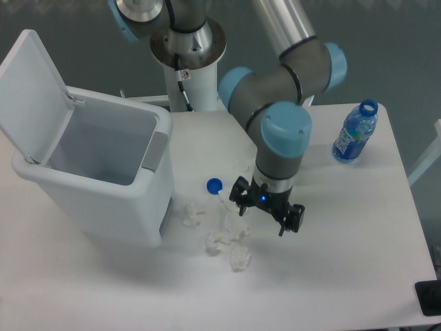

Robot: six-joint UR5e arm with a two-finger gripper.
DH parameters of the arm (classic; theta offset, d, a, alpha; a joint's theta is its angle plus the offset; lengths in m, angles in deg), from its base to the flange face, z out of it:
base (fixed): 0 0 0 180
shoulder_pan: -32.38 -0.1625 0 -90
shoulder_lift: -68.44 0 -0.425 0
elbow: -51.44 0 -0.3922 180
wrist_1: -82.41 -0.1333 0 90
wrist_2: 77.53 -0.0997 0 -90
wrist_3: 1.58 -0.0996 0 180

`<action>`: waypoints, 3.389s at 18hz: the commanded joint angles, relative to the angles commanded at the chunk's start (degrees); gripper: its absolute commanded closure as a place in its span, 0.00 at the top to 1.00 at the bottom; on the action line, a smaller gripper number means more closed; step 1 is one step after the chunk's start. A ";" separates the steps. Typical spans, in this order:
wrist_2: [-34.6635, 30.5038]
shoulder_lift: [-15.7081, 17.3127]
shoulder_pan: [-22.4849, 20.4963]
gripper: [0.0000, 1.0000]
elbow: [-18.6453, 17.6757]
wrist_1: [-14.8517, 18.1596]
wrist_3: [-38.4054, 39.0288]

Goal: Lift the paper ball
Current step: 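Move the open gripper over the crumpled white paper balls, then lower the gripper onto a white paper ball and close it, then lift the held paper ball up toward the water bottle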

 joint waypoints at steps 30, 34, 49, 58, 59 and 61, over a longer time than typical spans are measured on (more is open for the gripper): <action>-0.35 -7.21 4.04 0.92 1.41 -5.98 -2.02; -0.35 -7.21 4.39 0.83 1.14 -5.98 -2.02; -0.53 -7.12 4.48 0.21 1.23 -5.89 -2.90; -0.44 -5.02 4.04 0.06 1.58 -5.63 -3.08; -0.44 -3.97 3.87 0.06 1.58 -5.45 -3.16; -0.53 -2.12 2.90 0.06 1.50 -5.28 -3.95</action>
